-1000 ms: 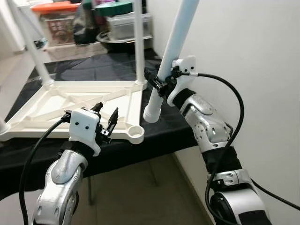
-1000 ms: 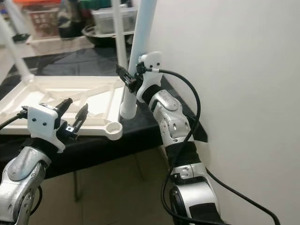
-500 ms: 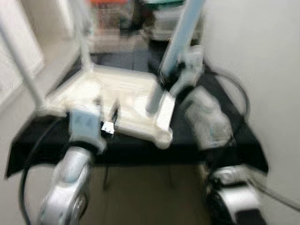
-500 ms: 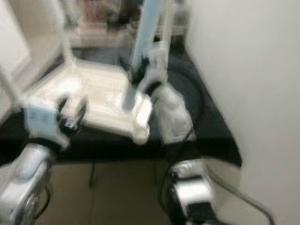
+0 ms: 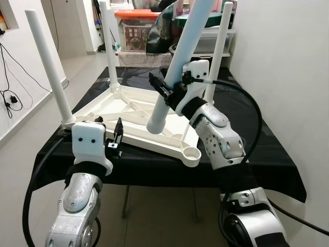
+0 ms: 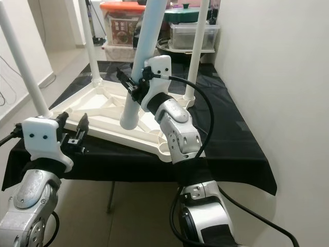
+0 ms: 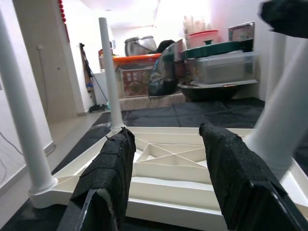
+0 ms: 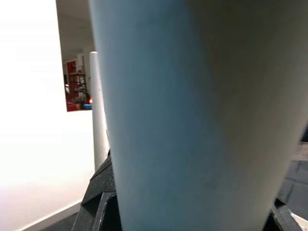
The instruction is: Building children table
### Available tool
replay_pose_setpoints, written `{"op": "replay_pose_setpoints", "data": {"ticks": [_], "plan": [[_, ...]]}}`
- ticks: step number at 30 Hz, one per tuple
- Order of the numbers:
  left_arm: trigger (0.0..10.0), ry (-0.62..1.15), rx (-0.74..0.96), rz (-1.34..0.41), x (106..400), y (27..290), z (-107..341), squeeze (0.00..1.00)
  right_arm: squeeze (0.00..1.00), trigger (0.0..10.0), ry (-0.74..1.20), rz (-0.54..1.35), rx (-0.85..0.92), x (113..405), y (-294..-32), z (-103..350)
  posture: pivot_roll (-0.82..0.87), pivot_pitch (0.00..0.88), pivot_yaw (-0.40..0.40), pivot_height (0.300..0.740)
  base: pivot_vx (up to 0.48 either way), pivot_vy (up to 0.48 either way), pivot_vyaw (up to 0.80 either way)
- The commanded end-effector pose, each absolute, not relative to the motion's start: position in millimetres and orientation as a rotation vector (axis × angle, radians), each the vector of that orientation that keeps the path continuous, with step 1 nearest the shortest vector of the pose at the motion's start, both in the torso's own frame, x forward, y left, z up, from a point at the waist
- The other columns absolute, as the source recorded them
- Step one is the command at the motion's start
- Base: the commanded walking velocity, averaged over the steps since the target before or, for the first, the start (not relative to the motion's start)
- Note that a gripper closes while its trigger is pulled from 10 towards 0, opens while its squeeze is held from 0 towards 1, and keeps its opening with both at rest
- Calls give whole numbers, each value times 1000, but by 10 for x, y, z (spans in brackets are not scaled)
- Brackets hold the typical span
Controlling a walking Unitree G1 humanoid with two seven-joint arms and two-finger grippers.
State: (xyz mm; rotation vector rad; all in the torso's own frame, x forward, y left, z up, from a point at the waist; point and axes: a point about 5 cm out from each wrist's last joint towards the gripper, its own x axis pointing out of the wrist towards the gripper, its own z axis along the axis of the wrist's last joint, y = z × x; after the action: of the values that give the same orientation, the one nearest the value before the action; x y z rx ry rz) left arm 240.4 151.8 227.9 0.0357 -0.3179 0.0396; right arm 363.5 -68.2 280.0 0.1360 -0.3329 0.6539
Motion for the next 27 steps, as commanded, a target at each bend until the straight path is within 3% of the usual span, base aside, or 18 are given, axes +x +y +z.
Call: {"op": "replay_pose_setpoints", "data": {"ticks": [1,12,27], "plan": [[10000,-306,35,60,2408,1544,2271,0,0,10000,-346,654,134,3639,-678,2855,-31,0,-46,740,292,-368,0],[10000,-300,-1,132,2421,1669,2266,0,0,10000,-340,650,127,3661,-689,2855,-34,0,-50,740,397,-177,0],[10000,-312,-32,231,2418,1775,2275,0,0,10000,-338,664,114,3695,-695,2865,-35,0,-57,740,0,0,0]]}}
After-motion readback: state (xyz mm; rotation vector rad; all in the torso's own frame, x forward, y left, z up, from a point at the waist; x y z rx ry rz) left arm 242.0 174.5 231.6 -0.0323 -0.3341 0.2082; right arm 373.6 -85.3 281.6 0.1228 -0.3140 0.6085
